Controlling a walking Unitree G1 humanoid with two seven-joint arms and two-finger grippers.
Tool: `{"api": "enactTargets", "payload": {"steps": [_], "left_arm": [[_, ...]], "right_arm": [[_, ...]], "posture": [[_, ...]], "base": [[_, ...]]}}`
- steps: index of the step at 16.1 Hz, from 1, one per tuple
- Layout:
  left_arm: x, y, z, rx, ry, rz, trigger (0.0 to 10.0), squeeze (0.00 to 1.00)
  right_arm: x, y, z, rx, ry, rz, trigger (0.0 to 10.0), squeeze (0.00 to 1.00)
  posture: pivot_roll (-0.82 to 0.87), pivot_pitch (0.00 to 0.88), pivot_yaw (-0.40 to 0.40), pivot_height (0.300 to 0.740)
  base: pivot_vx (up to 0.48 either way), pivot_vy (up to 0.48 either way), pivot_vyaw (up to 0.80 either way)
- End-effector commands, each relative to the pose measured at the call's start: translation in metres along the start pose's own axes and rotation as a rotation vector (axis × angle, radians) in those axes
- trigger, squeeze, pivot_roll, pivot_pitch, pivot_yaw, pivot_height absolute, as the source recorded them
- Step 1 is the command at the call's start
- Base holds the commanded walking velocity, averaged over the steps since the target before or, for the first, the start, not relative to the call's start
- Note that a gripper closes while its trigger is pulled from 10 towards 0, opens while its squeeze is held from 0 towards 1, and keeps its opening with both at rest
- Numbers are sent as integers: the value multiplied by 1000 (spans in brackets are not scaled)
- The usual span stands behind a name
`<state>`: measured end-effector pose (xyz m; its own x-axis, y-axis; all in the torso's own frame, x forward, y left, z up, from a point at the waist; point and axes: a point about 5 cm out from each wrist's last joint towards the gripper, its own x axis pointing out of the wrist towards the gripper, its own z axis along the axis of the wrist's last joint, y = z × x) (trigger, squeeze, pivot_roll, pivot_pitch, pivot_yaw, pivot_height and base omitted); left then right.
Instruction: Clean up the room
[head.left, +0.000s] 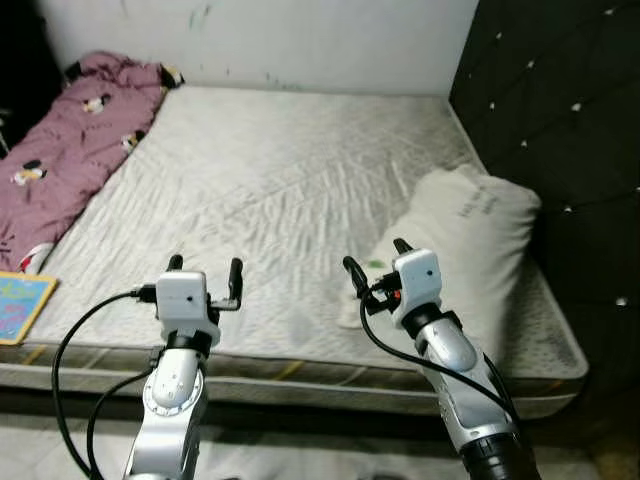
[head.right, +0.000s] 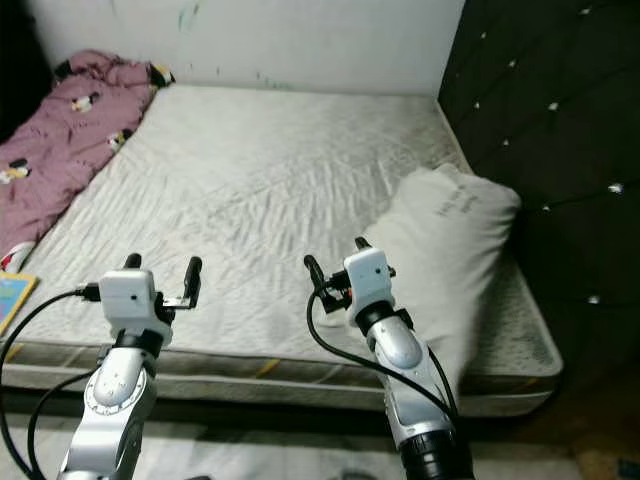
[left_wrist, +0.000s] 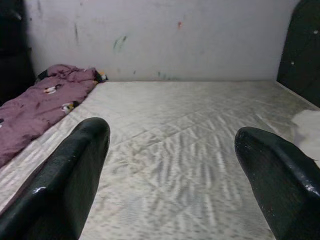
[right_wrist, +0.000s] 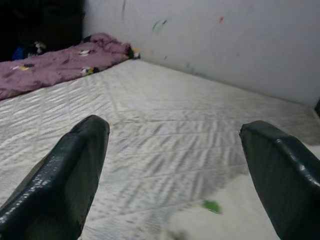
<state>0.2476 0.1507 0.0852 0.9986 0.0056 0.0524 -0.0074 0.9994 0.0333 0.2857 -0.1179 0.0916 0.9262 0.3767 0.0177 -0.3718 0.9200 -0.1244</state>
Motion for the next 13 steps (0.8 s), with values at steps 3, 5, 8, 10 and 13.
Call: {"api": "enactTargets", "payload": {"steps": [3,5,8,10,13], "left_arm": [[1,-6,1,-3,-6,-14,10000,0],[1,-6,1,-3,-7,-14,10000,0],[1,-7,1,-22,-8,-12,10000,0],[1,-6,1,-24,-11,-15,10000,0],[0,-7,4,-35,-25,-59,10000,0]], "right_arm": [[-3,-6,-1,3,10,-17,10000,0],[-2,-7,0,0,8,-18,10000,0],[-3,-8,0,-7,5,-18,10000,0],[-3,-7,0,-7,5,-17,10000,0],[-3,-7,1,-4,4,-20,10000,0]], "posture": [[-28,0,9,740],[-32,0,6,740],[-32,0,6,740],[-32,0,6,740],[-30,0,7,740]], "base": [[0,-331,0],[0,-309,-541],[0,0,0],[0,0,0],[0,0,0]]}}
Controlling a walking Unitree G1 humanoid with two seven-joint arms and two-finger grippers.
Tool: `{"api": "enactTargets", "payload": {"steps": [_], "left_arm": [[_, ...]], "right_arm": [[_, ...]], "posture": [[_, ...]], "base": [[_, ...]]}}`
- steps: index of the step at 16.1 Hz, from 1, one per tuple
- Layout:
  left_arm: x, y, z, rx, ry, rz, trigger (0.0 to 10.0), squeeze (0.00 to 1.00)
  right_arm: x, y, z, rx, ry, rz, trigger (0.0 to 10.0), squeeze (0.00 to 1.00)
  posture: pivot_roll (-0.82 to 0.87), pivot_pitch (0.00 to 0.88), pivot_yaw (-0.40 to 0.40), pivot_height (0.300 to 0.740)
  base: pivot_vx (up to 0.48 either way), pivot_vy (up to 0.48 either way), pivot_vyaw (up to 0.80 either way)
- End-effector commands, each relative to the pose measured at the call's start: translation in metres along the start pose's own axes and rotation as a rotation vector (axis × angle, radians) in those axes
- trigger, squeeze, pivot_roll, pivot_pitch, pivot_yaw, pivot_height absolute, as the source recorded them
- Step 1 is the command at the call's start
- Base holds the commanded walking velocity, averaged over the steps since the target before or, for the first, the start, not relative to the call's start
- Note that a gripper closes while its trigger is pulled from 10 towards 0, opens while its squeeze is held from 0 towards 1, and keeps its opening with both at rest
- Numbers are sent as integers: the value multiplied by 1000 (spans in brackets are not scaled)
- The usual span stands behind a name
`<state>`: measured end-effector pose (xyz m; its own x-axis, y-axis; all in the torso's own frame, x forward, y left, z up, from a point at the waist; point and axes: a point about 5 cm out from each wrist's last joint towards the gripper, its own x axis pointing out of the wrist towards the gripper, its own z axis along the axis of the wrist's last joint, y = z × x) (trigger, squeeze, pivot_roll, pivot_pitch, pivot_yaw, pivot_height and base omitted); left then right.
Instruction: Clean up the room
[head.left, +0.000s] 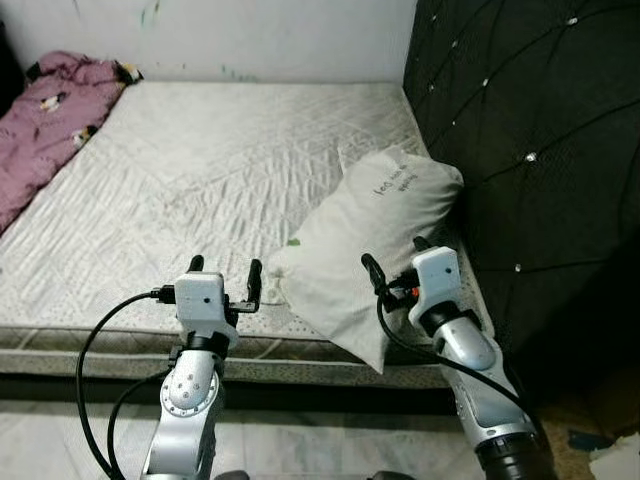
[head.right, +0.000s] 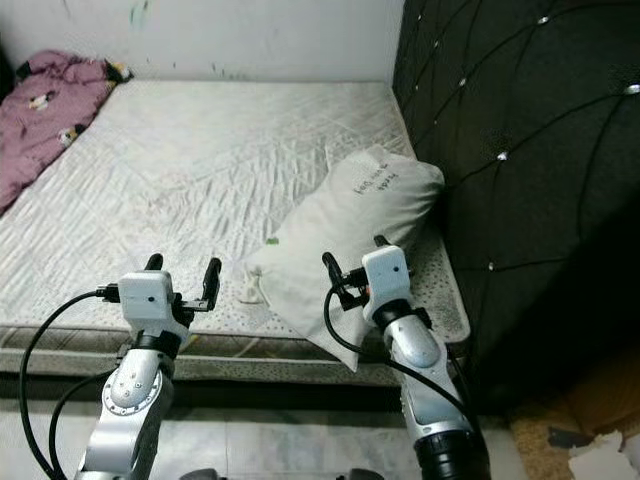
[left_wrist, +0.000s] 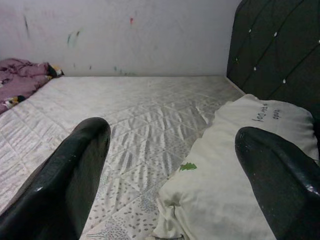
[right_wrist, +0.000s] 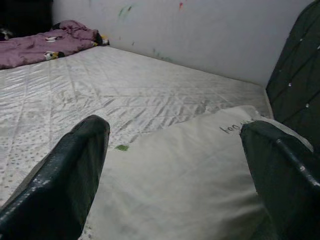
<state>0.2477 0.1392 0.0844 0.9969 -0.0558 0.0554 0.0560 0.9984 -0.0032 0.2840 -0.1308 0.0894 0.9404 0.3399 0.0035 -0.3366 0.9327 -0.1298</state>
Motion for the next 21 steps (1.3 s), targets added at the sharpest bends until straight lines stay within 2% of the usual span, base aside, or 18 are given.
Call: {"api": "enactTargets", "payload": {"steps": [1,4,14,18,21], "left_arm": [[-1,4,5,1,-26,-7,10000,0],[-1,4,5,-1,-29,-10,10000,0],[0,3,4,4,-25,-13,10000,0],[0,4,3,3,-20,-9,10000,0],[0,2,4,1,-33,-32,10000,0]], "right_arm": [[4,4,4,4,-13,17,10000,0],[4,4,4,4,-15,17,10000,0],[6,2,6,-15,-26,16,10000,0],[6,0,5,-20,-24,11,10000,0],[6,0,5,-23,-24,8,10000,0]], "posture": [[-30,0,7,740],[-30,0,9,740],[-28,0,6,740],[-24,0,5,740],[-25,0,6,740]], "base": [[0,0,-569],[283,0,-571],[310,0,0],[0,0,0],[367,0,0]]}}
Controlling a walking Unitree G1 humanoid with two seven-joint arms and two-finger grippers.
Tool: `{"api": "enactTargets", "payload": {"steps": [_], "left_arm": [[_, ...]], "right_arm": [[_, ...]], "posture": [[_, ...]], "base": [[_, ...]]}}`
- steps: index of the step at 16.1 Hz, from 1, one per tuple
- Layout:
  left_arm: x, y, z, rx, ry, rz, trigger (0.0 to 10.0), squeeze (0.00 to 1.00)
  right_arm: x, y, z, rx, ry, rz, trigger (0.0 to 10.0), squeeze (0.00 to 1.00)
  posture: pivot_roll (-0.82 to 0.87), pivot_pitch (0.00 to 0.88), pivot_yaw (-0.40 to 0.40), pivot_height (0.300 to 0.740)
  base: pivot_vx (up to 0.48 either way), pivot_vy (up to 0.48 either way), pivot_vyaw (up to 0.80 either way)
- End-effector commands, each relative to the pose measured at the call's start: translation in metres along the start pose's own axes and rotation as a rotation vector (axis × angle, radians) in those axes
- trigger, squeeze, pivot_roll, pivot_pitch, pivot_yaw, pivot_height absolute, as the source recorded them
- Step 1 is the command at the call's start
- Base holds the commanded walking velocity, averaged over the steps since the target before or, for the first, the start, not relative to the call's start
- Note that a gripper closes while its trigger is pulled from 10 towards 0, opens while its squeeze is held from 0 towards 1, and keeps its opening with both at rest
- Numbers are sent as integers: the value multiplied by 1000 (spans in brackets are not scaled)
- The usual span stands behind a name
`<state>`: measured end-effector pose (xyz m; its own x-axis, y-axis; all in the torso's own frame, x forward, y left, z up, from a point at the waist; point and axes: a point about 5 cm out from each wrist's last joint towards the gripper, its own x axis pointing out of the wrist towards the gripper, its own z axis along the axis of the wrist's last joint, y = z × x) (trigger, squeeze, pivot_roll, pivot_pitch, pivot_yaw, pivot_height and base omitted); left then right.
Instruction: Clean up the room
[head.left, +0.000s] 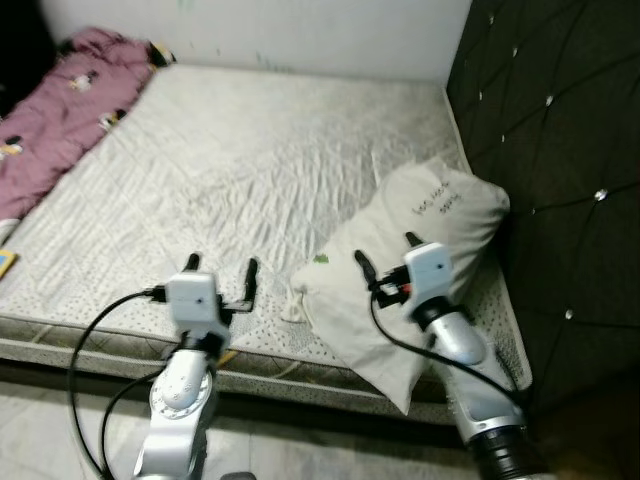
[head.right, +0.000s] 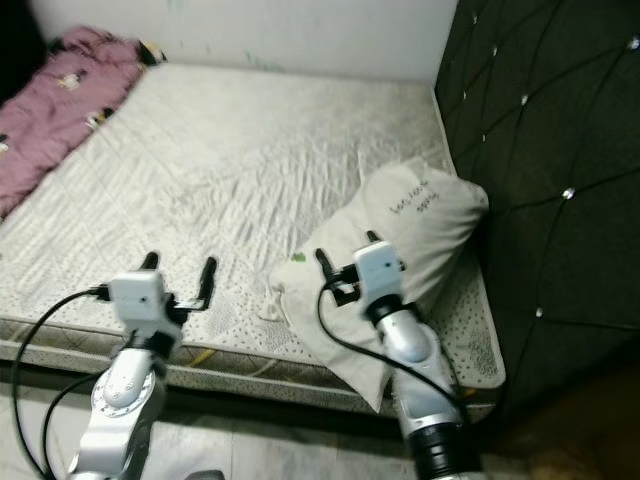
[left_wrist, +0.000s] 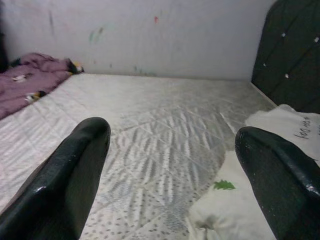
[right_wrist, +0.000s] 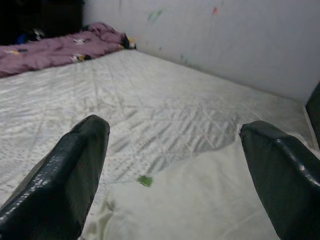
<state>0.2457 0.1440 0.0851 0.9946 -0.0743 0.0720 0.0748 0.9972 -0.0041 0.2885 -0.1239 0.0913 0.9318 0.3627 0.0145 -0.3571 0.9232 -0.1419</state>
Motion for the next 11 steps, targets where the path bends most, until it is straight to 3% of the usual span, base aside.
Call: {"api": "enactTargets", "payload": {"steps": [1,7,11], "left_arm": [[2,-2,3,6,-17,-12,10000,0],[2,-3,2,10,-11,-9,10000,0],[1,-2,-2,3,23,41,10000,0]], "right_arm": [[0,-5,2,-13,-10,-15,10000,0],[-1,-6,1,-17,-9,-23,10000,0],[2,-1,2,-17,-15,-18,10000,0]], "posture": [[-26,0,7,740],[-28,0,9,740],[-28,0,6,740]], "base": [[480,0,0],[454,0,0],[0,0,0]]}}
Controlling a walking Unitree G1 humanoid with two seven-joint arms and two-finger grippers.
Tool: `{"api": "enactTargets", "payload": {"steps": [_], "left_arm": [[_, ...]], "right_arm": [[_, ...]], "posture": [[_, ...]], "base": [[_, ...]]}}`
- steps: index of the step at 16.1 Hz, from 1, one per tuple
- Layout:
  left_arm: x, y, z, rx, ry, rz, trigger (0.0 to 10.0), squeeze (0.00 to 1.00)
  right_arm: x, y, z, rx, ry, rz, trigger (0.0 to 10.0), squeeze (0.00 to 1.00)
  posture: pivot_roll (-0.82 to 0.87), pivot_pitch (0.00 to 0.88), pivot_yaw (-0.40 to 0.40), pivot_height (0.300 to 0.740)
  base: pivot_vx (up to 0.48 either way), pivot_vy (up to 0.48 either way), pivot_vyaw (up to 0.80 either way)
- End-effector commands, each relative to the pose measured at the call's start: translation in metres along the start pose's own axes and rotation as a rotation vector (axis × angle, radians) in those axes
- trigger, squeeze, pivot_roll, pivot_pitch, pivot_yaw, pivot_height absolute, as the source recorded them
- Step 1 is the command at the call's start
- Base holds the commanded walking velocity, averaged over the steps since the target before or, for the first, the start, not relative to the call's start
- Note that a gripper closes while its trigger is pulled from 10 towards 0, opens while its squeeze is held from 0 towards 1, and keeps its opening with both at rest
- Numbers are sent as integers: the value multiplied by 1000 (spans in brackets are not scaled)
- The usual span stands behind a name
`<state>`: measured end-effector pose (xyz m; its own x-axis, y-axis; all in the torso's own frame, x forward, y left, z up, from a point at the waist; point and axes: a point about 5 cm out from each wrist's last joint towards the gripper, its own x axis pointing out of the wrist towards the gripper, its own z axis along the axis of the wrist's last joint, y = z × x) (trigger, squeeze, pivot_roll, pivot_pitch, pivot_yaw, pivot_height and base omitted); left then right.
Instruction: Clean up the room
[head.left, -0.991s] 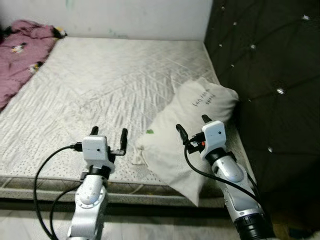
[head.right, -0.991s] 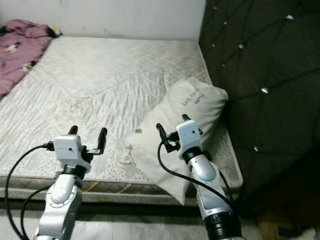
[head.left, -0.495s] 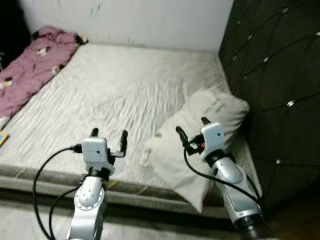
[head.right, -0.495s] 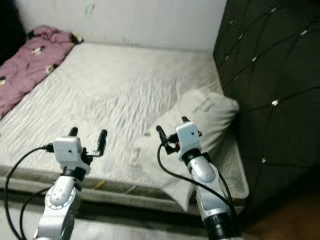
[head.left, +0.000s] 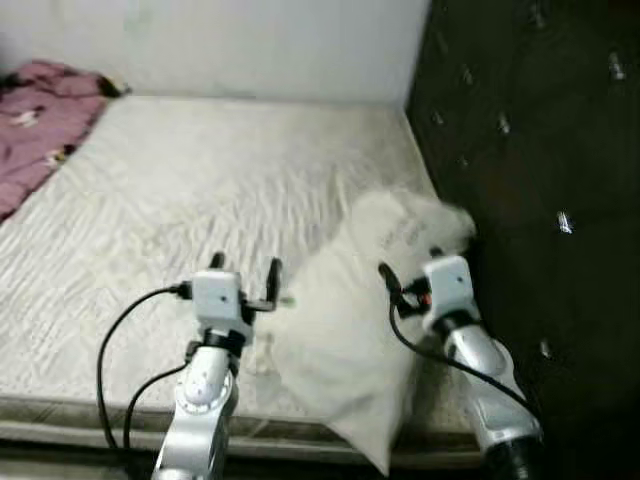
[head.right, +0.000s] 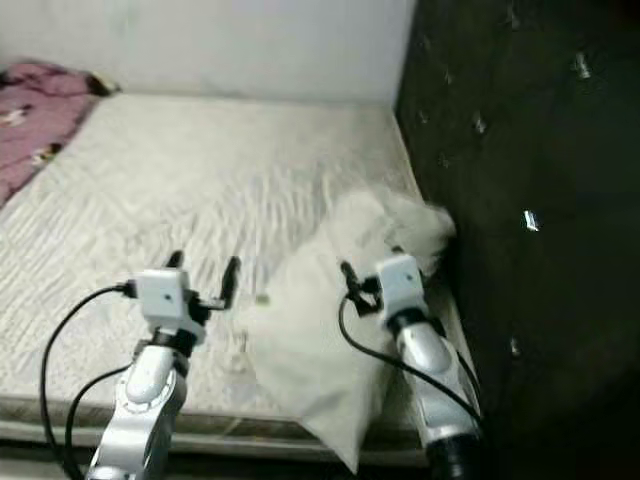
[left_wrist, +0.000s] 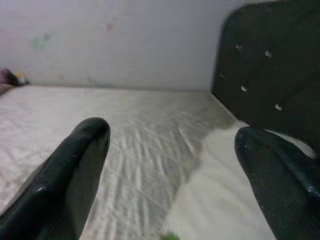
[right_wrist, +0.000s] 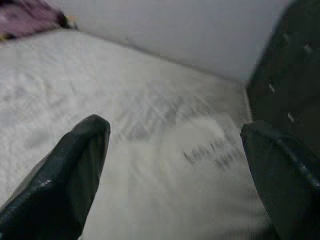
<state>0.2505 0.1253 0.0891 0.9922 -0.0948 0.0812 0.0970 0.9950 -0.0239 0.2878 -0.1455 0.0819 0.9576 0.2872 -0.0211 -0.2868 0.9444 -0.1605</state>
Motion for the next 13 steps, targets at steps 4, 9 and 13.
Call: {"api": "enactTargets", "payload": {"steps": [4,9,13], "left_arm": [[-5,17,-5,44,30,65,10000,0],[-4,16,-5,42,26,69,10000,0],[-4,16,-5,25,24,76,10000,0]], "right_arm": [[7,13,11,-1,-54,48,10000,0],[9,14,12,-6,-59,48,10000,0],[10,15,12,-8,-60,51,10000,0]], "posture": [[-25,0,5,740],[-23,0,4,740],[-23,0,2,740]], "base": [[0,0,0],[0,-241,0],[0,-120,0]]}}
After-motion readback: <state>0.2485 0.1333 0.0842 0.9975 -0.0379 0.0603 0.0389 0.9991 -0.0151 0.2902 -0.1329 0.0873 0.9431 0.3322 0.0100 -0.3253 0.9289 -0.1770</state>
